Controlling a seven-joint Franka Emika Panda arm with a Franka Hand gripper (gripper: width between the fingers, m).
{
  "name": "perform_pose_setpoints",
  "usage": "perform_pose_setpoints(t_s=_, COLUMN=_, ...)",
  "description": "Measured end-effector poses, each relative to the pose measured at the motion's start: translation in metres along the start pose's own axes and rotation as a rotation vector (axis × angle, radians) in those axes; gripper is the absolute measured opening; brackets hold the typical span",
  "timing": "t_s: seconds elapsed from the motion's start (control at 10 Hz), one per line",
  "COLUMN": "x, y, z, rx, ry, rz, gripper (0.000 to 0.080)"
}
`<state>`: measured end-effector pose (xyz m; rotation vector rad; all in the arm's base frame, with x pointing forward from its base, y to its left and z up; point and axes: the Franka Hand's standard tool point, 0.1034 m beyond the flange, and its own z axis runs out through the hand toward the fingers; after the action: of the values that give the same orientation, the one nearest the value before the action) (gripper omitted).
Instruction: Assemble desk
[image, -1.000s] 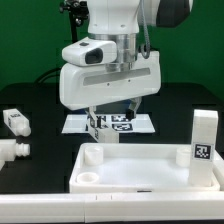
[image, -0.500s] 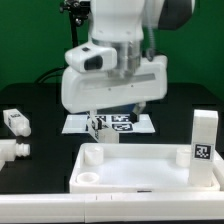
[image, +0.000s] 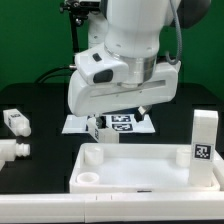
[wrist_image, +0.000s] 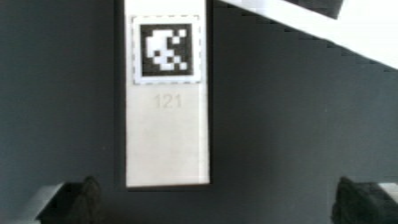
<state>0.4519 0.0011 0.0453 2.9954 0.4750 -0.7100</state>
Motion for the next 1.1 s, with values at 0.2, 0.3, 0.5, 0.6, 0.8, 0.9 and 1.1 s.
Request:
perform_pose_setpoints(t_s=0.2, x=-0.008, y=0.019, z=0.001, rx=0.020, ry=-0.179, rz=0.119, gripper=0.0649)
perform_pose_setpoints(t_s=0.3, x=-0.005, y=0.020, z=0.001, rx=0.022, ry=-0.251, rz=0.132, gripper=0.0649)
perform_pose_setpoints(t_s=0.5, x=-0.001, y=0.016, z=0.000, rx=0.019, ry=-0.275, rz=0.118, gripper=0.0649)
perform_pose_setpoints(t_s=0.6, x=-0.001, y=0.017, z=0.000, rx=0.020, ry=-0.274, rz=0.121, gripper=0.0649)
perform_pose_setpoints(t_s=0.8, x=-0.007, y=0.020, z=0.009, rx=0.041, ry=-0.363, rz=0.156, gripper=0.0649)
perform_pose_setpoints(t_s=0.9, x=-0.006, y=0.021, z=0.013, rx=0.040, ry=-0.410, rz=0.183, gripper=0.0649)
perform_pose_setpoints(t_s=1.1, x=-0.009, y=0.020, z=0.016, rx=0.032, ry=-0.438, rz=0.228, gripper=0.0649)
